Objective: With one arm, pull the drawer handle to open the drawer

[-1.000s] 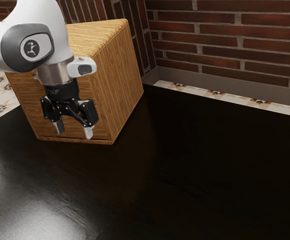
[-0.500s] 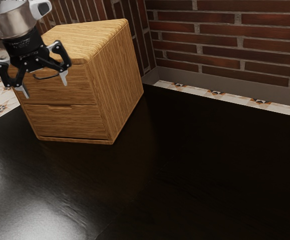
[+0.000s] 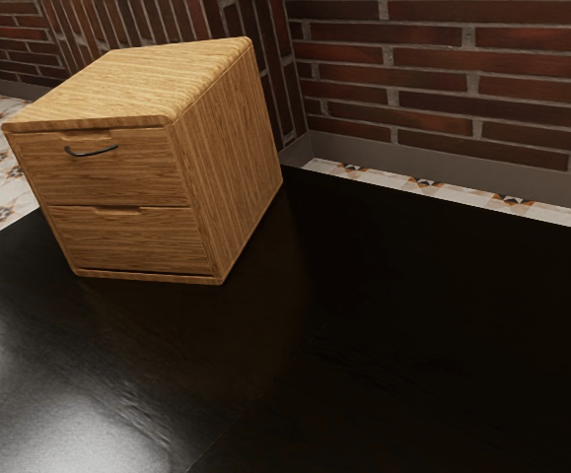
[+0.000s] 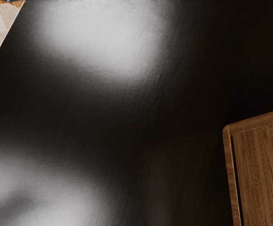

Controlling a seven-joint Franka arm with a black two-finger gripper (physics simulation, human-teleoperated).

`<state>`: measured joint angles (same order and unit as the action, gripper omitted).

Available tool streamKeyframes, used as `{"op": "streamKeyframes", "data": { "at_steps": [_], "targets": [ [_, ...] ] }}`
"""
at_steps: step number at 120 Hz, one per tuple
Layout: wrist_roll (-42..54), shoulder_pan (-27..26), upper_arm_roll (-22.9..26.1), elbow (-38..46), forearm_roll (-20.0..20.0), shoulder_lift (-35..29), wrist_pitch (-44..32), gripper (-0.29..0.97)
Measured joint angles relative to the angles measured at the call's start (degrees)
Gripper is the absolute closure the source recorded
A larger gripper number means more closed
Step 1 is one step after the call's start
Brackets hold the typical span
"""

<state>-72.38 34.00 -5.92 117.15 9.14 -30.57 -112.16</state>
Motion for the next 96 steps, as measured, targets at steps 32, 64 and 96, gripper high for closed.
{"op": "streamKeyframes", "data": {
  "at_steps": [32,64,96],
  "targets": [
    [-9.7,-1.1,0.2,0.4,-1.0,5.4,-15.6,0.0],
    [-16.7,-1.3,1.1,1.2,-3.4,7.8,-23.3,0.0],
    [-21.6,-1.3,2.3,2.2,-3.9,8.5,-26.2,0.0]
  ]
}}
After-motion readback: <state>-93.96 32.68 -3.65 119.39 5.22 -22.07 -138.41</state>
